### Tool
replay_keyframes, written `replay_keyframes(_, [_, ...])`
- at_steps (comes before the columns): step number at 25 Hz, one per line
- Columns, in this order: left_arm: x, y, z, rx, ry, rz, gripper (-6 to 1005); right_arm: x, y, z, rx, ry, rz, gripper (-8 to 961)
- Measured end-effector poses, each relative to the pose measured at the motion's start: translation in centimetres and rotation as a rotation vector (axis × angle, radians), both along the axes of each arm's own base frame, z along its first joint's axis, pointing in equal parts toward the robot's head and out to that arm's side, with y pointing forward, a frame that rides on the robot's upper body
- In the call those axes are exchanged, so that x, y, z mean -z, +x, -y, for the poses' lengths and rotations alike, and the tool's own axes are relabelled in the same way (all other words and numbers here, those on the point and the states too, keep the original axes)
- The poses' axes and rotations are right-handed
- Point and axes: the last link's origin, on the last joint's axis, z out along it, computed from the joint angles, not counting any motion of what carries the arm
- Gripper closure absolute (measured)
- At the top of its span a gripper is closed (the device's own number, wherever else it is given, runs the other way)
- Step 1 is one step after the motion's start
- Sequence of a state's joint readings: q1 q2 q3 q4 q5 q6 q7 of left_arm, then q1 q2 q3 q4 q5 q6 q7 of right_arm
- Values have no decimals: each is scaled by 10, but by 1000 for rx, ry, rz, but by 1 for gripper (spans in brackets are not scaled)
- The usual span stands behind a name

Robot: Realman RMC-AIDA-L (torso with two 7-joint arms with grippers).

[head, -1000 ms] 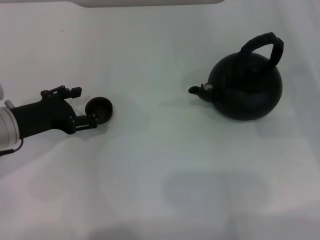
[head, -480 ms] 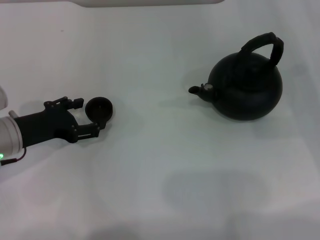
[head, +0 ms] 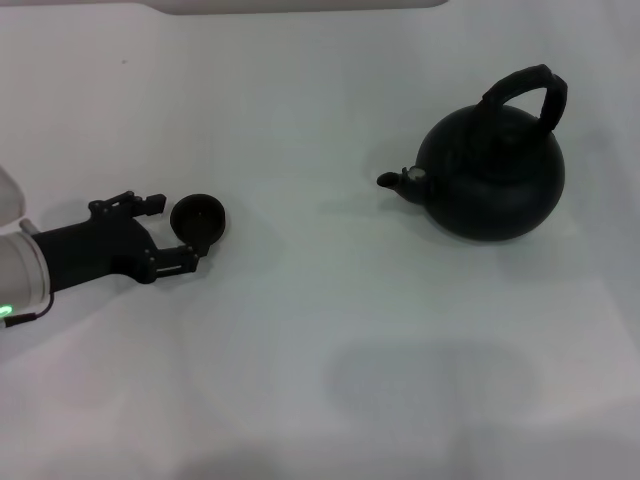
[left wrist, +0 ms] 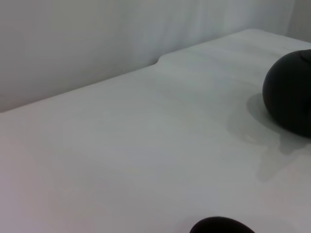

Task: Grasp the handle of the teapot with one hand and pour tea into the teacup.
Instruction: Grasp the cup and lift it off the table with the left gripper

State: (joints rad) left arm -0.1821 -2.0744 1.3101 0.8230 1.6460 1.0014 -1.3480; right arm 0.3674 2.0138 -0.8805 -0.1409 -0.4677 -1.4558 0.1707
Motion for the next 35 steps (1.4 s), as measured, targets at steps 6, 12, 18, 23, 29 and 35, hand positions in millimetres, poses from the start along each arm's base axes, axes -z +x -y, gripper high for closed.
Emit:
replay_keyframes(6, [0,5,-5,30,4,-7,119,0,-5,2,-35,3,6,114])
replay_keyframes(12, [0,8,-9,45,2,-9,118,1,-7,2,-47,-6,11,114])
replay_keyframes(18, [2,8,-11,40,-1,-9,117,-1,-8,6,-68,9,-5,114])
replay_keyframes(23, [4,7,-14,29,-9,-7,118,-1,-9,7,-80,6,-2,113])
replay_keyframes(29, [6,7,-16,28,-16,-9,121,-1,-10,7,-86,5,-1,113])
replay_keyframes(35, [5,9,-18,48,-14,-13,123,-1,-11,6,-88,4,0,113])
